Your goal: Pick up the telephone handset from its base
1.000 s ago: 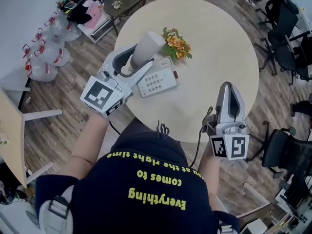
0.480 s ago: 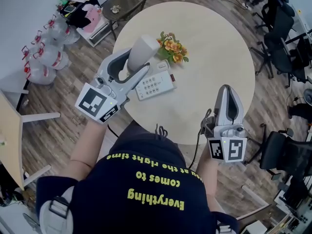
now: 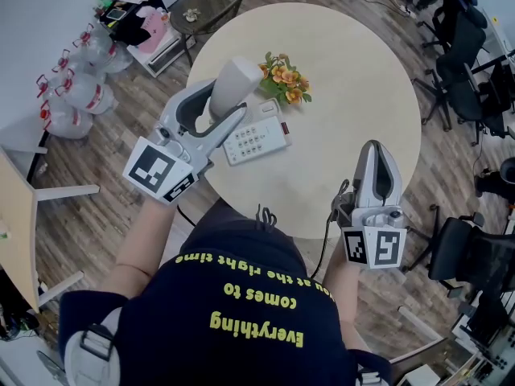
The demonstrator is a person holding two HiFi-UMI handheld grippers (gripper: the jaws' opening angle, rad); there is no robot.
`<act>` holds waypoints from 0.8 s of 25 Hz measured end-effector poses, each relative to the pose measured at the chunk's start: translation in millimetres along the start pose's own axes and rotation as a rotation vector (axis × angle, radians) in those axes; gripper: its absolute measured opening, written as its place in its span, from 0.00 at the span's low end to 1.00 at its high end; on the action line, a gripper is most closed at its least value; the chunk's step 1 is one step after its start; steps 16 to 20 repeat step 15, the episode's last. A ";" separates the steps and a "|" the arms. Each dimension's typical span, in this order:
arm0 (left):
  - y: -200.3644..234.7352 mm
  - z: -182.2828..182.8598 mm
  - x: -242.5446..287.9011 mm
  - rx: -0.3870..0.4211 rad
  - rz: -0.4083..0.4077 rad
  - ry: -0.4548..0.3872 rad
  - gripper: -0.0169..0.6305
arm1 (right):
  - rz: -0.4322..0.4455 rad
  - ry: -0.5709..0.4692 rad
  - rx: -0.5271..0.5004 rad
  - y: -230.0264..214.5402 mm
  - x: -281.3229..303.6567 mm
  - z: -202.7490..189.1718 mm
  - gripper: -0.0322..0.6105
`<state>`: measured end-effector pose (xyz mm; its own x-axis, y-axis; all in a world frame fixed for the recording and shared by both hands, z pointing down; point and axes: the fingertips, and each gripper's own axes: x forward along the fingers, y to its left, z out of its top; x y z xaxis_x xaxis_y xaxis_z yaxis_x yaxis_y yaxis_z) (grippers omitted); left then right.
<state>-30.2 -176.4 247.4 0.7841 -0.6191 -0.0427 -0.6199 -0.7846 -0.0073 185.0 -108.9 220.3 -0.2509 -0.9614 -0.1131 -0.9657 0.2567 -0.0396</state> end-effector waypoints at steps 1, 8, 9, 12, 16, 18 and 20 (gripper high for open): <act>0.2 0.3 -0.2 0.000 0.000 0.000 0.38 | -0.005 0.000 0.000 -0.5 -0.2 -0.1 0.07; 0.7 1.5 -0.3 0.009 0.007 -0.008 0.38 | -0.040 0.002 -0.007 -9.2 -4.4 -0.6 0.07; 1.1 0.7 -0.6 0.007 0.006 -0.007 0.38 | -0.044 0.001 -0.007 -10.5 -5.2 -0.5 0.07; 1.8 -1.5 -2.2 0.006 0.005 -0.005 0.38 | -0.052 -0.006 -0.011 -11.6 -6.8 0.0 0.07; 2.3 -2.1 -2.9 0.010 0.007 -0.005 0.38 | -0.055 -0.007 -0.016 -11.6 -6.8 -0.4 0.07; 2.3 -2.1 -2.9 0.010 0.007 -0.005 0.38 | -0.055 -0.007 -0.016 -11.6 -6.8 -0.4 0.07; 2.3 -2.1 -2.9 0.010 0.007 -0.005 0.38 | -0.055 -0.007 -0.016 -11.6 -6.8 -0.4 0.07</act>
